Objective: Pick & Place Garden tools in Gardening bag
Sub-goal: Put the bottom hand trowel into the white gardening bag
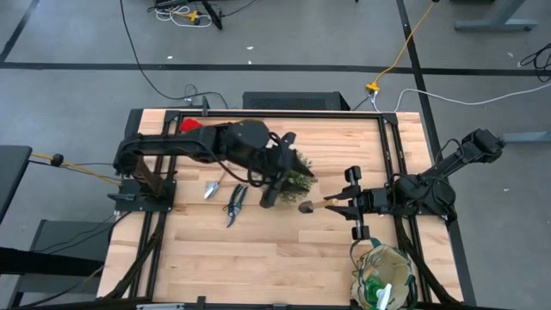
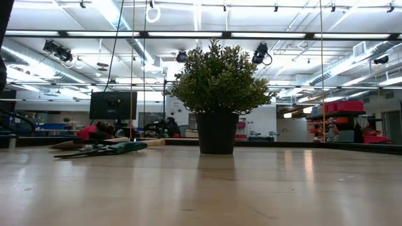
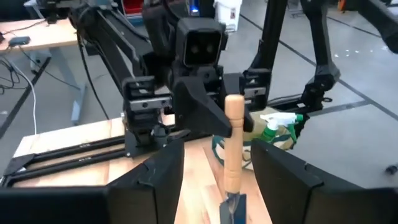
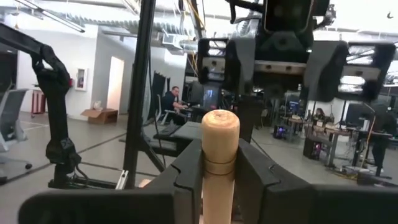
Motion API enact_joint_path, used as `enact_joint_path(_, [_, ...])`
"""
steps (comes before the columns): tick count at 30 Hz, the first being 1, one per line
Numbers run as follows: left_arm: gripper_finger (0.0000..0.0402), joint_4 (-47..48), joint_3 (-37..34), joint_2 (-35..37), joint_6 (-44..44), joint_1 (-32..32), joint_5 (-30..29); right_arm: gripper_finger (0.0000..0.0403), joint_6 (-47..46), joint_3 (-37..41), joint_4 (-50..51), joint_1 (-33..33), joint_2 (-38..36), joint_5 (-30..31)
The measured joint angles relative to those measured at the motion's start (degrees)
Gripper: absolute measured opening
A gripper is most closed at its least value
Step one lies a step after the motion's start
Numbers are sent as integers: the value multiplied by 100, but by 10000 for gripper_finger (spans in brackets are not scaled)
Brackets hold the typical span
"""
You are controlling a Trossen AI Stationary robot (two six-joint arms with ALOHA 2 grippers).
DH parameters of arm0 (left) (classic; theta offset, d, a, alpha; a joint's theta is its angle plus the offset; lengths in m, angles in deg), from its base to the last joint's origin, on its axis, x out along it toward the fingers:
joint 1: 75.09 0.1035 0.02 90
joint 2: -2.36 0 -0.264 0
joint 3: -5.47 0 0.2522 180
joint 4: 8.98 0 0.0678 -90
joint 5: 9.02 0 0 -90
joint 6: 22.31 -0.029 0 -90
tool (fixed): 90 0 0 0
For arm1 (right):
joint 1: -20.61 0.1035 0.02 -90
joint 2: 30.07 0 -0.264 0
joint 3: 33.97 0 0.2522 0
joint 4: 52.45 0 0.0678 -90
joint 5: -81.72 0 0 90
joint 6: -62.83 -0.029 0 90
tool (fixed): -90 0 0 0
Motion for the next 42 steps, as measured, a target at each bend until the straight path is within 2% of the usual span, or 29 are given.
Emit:
enact_joint_path(10, [177, 98, 2, 366, 21, -2, -133, 66, -382, 0, 298, 169, -280, 18])
enact_joint_path(22, [177, 235, -4, 397, 101, -2, -160, 66, -888, 0, 1709, 700, -884, -72])
enact_joint_path(25, [177, 232, -4, 397, 100, -2, -160, 66, -1266, 0, 2128, 792, -953, -465])
enact_joint_path(33, [177, 231, -4, 397, 97, -2, -158, 66, -2225, 0, 2687, 982, -951, -2084])
enact_joint_path(42, [177, 213, -4, 397, 95, -2, -158, 66, -2548, 0, 2903, 1210, -1017, -2841])
